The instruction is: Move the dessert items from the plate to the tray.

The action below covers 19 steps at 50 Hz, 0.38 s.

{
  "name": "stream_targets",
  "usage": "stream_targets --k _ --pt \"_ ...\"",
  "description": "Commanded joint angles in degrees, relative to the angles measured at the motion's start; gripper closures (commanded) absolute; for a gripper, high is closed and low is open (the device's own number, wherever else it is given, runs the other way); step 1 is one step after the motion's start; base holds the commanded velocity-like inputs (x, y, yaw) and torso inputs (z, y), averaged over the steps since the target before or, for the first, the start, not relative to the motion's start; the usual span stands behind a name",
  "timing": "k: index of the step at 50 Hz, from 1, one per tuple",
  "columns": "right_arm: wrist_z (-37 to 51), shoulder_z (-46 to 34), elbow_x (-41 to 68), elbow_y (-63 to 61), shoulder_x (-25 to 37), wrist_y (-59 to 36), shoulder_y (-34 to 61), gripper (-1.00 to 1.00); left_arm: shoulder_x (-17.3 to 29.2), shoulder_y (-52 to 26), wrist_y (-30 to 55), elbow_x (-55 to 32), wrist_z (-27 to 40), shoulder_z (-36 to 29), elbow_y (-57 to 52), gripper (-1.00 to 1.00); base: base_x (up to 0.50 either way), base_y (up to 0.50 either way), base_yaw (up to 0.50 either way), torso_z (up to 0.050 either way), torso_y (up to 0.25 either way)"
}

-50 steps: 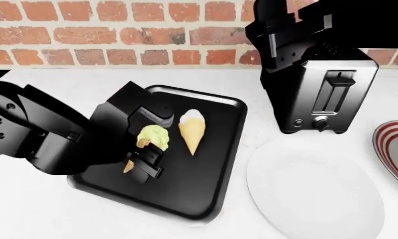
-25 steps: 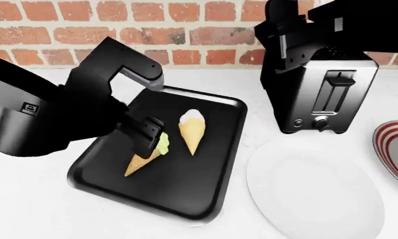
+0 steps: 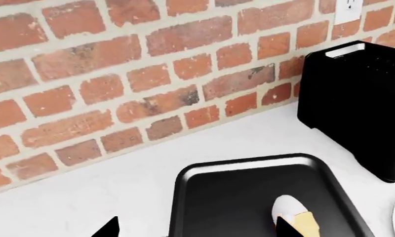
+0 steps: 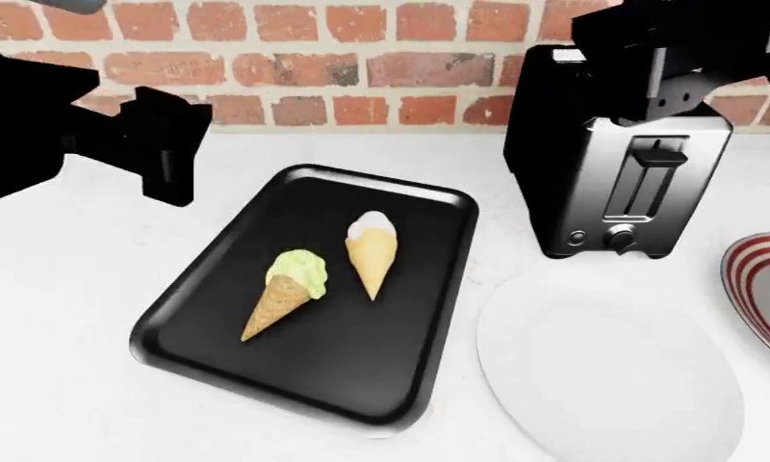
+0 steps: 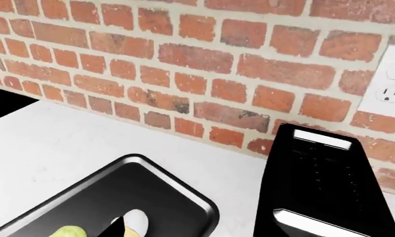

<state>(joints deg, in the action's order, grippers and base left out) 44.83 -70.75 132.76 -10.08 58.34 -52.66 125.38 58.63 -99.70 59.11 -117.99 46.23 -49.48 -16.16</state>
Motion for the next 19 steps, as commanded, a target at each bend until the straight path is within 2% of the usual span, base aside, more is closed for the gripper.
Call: stream_targets --k 1,8,19 --pt "-0.5 3.0 -1.9 -4.9 5.9 2.6 -1.1 -1.00 7.9 2.9 -5.2 2.8 -3.2 5.1 -5.1 -1.00 0.00 0.00 0.00 0.000 0.000" --pt "-0.8 3.6 -2.6 -7.6 8.7 2.7 -2.3 -1.00 9.7 5.5 -5.3 2.6 -2.7 4.3 -8.0 -1.00 0.00 0.00 0.00 0.000 0.000" --pt "0.3 5.3 -3.0 -9.4 12.7 1.1 -1.1 -1.00 12.5 3.8 -4.0 1.5 -1.0 5.4 -9.7 -1.00 0.00 0.00 0.00 0.000 0.000"
